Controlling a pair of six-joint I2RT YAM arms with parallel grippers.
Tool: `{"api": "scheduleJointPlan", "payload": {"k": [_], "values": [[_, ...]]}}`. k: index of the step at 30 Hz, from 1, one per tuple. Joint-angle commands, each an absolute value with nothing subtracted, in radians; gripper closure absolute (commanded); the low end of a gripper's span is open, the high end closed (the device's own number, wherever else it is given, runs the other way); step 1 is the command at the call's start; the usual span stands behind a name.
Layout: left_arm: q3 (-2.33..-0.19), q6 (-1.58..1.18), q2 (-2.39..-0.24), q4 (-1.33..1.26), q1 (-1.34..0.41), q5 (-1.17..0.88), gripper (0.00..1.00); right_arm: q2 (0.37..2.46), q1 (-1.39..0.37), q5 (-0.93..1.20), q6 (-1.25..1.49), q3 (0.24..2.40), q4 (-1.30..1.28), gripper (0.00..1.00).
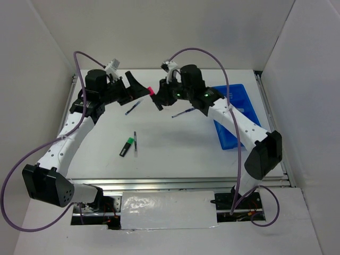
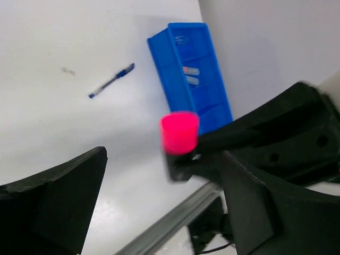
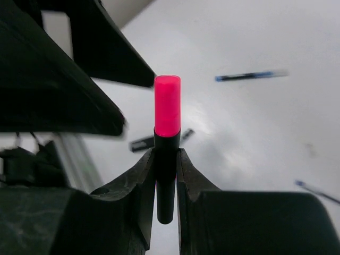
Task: Sort the stationery into containers
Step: Pick up the pen from the center of the board, then place the pen in the storage box.
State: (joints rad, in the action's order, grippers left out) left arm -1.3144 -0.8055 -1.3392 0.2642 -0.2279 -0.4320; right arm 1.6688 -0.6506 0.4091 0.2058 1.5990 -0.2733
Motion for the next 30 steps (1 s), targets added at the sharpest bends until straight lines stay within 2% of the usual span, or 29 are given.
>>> {"api": "scheduleJointPlan", "payload": {"k": [1, 2, 3, 5, 6, 10, 12, 15, 18, 30], "values": [[-1.391, -0.579, -1.304, 0.304, -0.196, -0.39, 0.01, 1.51, -0.54, 0.475, -0.146, 1.579, -0.382, 1.0], [-1.397, -0.53, -1.307, 0.317, -0.187, -0.385, 0.01, 1.487, -0.475, 0.485, -0.235, 1.541, -0.447, 1.0], [-1.397, -0.488, -1.308, 0.331, -0.167, -0.385, 0.01, 1.465, -0.436, 0.514, -0.473, 1.522, -0.497, 1.0], [-1.396, -0.364, -1.318, 0.334, -0.155, -0.403, 0.01, 1.422, -0.373, 0.496, -0.738, 1.459, -0.653, 1.0], [-1.408, -0.332, -1.328, 0.363, -0.164, -0.385, 0.01, 1.408, -0.3, 0.456, -0.981, 1.428, -0.69, 1.0], [-1.486, -0.245, -1.423, 0.503, -0.232, -0.195, 0.01, 1.384, -0.077, 0.4, -1.4, 1.286, -0.767, 1.0], [-1.493, -0.252, -1.46, 0.532, -0.242, -0.184, 0.01, 1.411, 0.036, 0.376, -1.553, 1.293, -0.794, 1.0], [-1.441, -0.252, -1.456, 0.494, -0.25, -0.189, 0.01, 1.483, 0.124, 0.322, -1.68, 1.318, -0.828, 1.0], [-1.384, -0.236, -1.437, 0.448, -0.255, -0.172, 0.01, 1.52, 0.155, 0.252, -1.761, 1.283, -0.752, 1.0], [-1.341, -0.318, -1.493, 0.526, -0.226, -0.006, 0.01, 1.644, 0.13, 0.157, -1.893, 1.206, -0.626, 0.97]]}}
